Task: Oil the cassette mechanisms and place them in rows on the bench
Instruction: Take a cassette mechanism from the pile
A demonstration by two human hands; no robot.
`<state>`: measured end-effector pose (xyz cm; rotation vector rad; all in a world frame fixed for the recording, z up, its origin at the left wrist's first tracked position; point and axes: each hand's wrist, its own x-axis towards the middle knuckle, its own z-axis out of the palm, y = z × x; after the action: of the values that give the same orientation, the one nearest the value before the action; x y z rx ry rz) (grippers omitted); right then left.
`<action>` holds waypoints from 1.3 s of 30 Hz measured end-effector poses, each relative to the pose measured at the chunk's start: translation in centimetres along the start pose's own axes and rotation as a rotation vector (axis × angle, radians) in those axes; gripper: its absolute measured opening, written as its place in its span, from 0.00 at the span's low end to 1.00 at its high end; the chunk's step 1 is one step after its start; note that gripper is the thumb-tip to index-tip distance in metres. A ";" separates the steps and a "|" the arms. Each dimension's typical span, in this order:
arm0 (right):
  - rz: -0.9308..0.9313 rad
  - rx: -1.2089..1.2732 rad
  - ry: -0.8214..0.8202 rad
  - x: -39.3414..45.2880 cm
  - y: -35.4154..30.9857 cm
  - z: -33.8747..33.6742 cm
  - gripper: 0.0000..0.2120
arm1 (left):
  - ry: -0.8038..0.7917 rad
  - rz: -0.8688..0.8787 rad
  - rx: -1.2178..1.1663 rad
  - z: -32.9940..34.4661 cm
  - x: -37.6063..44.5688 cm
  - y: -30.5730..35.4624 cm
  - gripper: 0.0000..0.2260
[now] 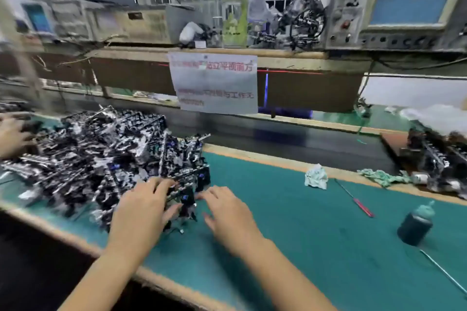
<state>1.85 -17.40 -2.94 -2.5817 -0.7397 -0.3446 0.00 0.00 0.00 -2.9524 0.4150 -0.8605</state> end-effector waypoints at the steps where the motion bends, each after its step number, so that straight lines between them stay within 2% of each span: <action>1: -0.051 -0.035 0.010 1.6 -0.1 0.5 0.20 | 0.003 -0.002 0.021 0.1 0.3 -0.9 0.22; 4: -0.186 -0.190 0.025 5.1 -0.7 1.7 0.25 | -0.039 0.050 0.106 0.6 0.9 -2.8 0.20; 8: -0.327 -0.295 -0.035 6.3 -0.1 2.3 0.20 | -0.051 0.121 0.072 1.1 0.7 -3.0 0.17; 13: -0.333 -0.310 -0.106 4.1 0.3 0.4 0.16 | 0.030 0.309 0.097 0.7 0.0 -1.7 0.21; 16: -0.311 -0.299 -0.113 2.2 1.2 -1.5 0.16 | 0.146 0.387 0.078 0.5 0.1 -0.2 0.17; 18: -0.266 -0.259 -0.097 0.7 2.3 -3.1 0.15 | 0.151 0.412 0.022 0.5 0.6 1.3 0.17; 20: -0.237 -0.245 -0.047 -1.4 3.5 -4.7 0.14 | 0.125 0.442 -0.059 0.6 1.3 3.4 0.19; 23: -0.186 -0.365 0.114 -5.3 5.9 -6.4 0.16 | 0.124 0.549 -0.176 1.4 2.5 6.9 0.17; 28: -0.139 -0.550 0.349 -12.2 10.5 -7.6 0.11 | 0.346 0.742 -0.430 4.3 3.2 14.3 0.15; 31: -0.138 -0.618 0.409 -16.7 12.5 -7.6 0.08 | 0.423 0.808 -0.562 6.3 2.5 18.4 0.11; 33: -0.113 -0.648 0.401 -19.1 13.3 -7.5 0.10 | 0.381 0.829 -0.631 7.3 2.1 20.1 0.14; 35: -0.080 -0.669 0.358 -20.9 13.7 -7.6 0.11 | 0.234 0.812 -0.709 8.0 1.9 20.9 0.22; 37: -0.049 -0.677 0.298 -22.1 13.8 -7.8 0.11 | -0.013 0.719 -0.796 8.5 2.1 20.9 0.37; 39: -0.013 -0.632 0.278 -23.0 13.7 -8.0 0.17 | -0.304 0.566 -0.924 8.8 2.2 20.6 0.48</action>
<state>-10.61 -41.82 -8.44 -3.0006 -0.6139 -1.0634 1.48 -20.79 -8.61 -3.2320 1.9263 -0.1337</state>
